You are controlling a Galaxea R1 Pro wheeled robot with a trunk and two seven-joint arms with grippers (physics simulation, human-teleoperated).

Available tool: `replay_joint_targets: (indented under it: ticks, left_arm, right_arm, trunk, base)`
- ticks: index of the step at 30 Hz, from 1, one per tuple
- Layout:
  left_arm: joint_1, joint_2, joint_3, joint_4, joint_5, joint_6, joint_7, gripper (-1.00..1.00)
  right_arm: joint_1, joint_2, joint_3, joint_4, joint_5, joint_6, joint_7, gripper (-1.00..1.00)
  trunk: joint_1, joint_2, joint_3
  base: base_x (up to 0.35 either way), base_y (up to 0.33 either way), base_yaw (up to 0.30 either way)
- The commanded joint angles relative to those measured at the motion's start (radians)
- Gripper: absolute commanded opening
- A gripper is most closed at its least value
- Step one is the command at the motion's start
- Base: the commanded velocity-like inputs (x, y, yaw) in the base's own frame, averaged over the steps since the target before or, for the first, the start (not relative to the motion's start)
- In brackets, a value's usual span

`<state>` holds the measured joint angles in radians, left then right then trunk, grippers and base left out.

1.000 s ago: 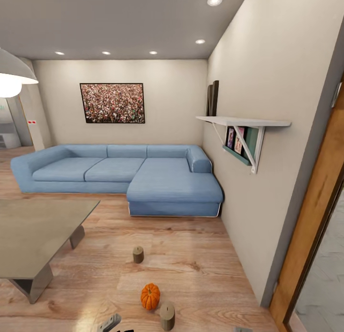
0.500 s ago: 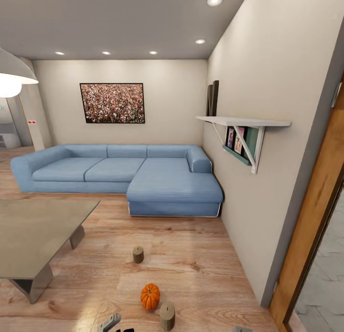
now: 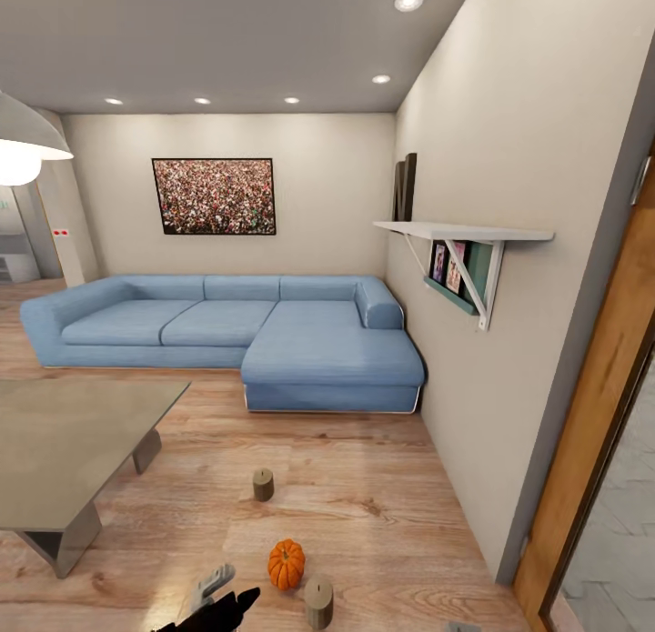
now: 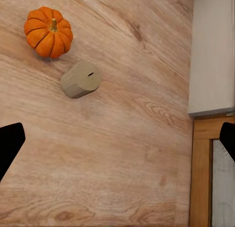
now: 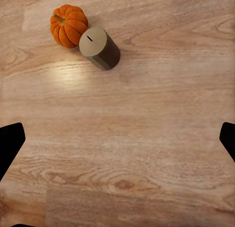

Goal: Place each of the two pumpkins and all three candles from the living room inside a cabinet in the living room (use any cabinet), then make sure every cabinet is closed, and position the cauldron so it is next to a table in the living room.

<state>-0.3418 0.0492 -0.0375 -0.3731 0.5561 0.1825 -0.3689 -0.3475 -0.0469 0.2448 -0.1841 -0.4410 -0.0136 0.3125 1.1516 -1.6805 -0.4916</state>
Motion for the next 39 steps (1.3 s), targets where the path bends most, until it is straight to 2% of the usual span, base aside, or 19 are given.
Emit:
replay_joint_targets:
  ticks: [1,4,8,13,14,24,29,32,35,36,39]
  left_arm:
    - [0.0,0.001,-0.004,-0.004,0.01,0.007,-0.001,1.0]
    - [0.0,0.001,-0.004,-0.014,0.01,0.011,0.0,1.0]
    - [-0.011,0.001,-0.004,-0.017,0.008,0.037,-0.002,1.0]
    - [-0.092,0.001,-0.004,-0.015,0.008,0.124,0.001,1.0]
    - [-0.122,0.001,-0.004,-0.014,0.008,0.145,0.003,1.0]
    - [-0.188,0.0,-0.003,-0.012,0.01,0.165,0.006,1.0]
    - [-0.211,-0.003,-0.003,-0.013,0.01,0.204,0.007,1.0]
    - [-0.233,-0.009,-0.004,-0.013,0.01,0.244,0.007,1.0]
    - [-0.275,-0.012,-0.003,-0.01,0.01,0.292,0.008,1.0]
    - [-0.285,-0.012,-0.003,-0.008,0.01,0.304,0.008,1.0]
    - [-0.324,-0.014,-0.003,0.004,0.01,0.356,0.008,1.0]
  right_arm:
    - [-0.001,-0.001,0.008,0.001,-0.01,-0.001,0.002,1.0]
    - [-0.001,-0.001,0.008,0.0,-0.011,-0.002,0.002,1.0]
    - [-0.001,-0.001,0.009,0.0,-0.011,-0.002,0.002,1.0]
    - [-0.001,-0.001,0.008,0.0,-0.011,-0.002,0.003,1.0]
    - [-0.001,-0.001,0.008,-0.001,-0.01,-0.002,0.003,1.0]
    - [-0.001,-0.001,0.009,-0.011,-0.007,-0.002,0.004,1.0]
    - [-0.001,-0.003,0.008,-0.067,-0.007,0.001,0.005,1.0]
    - [-0.001,-0.004,0.007,-0.133,-0.007,0.008,0.006,1.0]
    - [-0.001,-0.004,0.006,-0.185,-0.007,0.027,0.006,1.0]
    - [-0.001,-0.004,0.005,-0.194,-0.007,0.036,0.006,1.0]
    - [-0.003,-0.004,0.004,-0.217,-0.008,0.125,0.006,1.0]
  trunk:
    - [0.0,-0.001,-0.001]
    - [0.0,-0.001,-0.001]
    - [0.015,-0.029,-0.014]
    - [0.034,-0.064,-0.029]
    - [0.038,-0.071,-0.032]
    - [0.077,-0.141,-0.064]
    - [0.096,-0.176,-0.079]
    - [0.107,-0.197,-0.089]
    - [0.119,-0.218,-0.098]
    - [0.123,-0.225,-0.101]
    - [0.134,-0.246,-0.111]
  base:
    - [0.0,0.0,0.0]
    - [0.0,0.0,0.0]
    - [0.0,0.0,0.0]
    - [0.0,0.0,0.0]
    - [0.0,0.0,0.0]
    - [0.0,0.0,0.0]
    - [0.0,0.0,0.0]
    - [0.0,0.0,0.0]
    - [0.0,0.0,0.0]
    - [0.0,0.0,0.0]
    - [0.0,0.0,0.0]
